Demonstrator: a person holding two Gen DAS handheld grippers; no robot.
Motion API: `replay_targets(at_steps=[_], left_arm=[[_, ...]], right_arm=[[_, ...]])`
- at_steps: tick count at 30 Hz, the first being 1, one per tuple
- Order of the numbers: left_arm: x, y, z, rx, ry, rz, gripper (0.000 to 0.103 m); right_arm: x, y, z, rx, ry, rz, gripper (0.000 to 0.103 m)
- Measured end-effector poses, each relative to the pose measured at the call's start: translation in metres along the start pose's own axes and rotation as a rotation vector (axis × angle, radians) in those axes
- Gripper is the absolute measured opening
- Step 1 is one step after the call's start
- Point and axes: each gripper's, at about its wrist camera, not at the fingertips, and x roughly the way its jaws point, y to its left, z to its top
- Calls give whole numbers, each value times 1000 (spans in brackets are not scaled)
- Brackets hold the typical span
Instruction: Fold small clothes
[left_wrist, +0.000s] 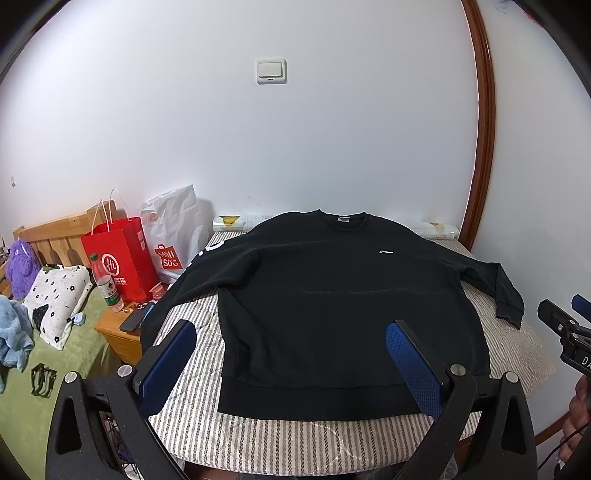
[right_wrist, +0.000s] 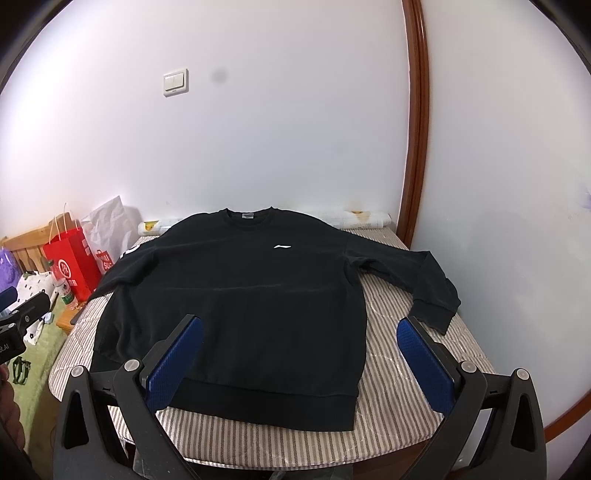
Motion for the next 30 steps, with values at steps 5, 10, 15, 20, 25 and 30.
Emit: replay_targets(at_steps=[5, 10, 15, 20, 25, 30], left_arm=[[0, 1, 1, -1, 1, -2, 103], [0, 0, 1, 1, 0, -1, 103], [0, -3, 5, 2, -2, -3, 103], [1, -4, 8, 1, -2, -7, 103], [1, -5, 8, -1, -3, -7, 103], [-4, -5, 2, -6, -10, -14, 103]], right_arm=[[-1, 0, 0, -3, -6, 1, 103], [-2, 2, 0, -12, -9, -10, 103], [-3, 2, 1, -15, -5, -24, 103], [-3, 1, 0, -13, -4, -27, 103], [-4, 2, -1, -11, -4, -27, 103], [-5, 4, -1, -11, -1, -31, 103]])
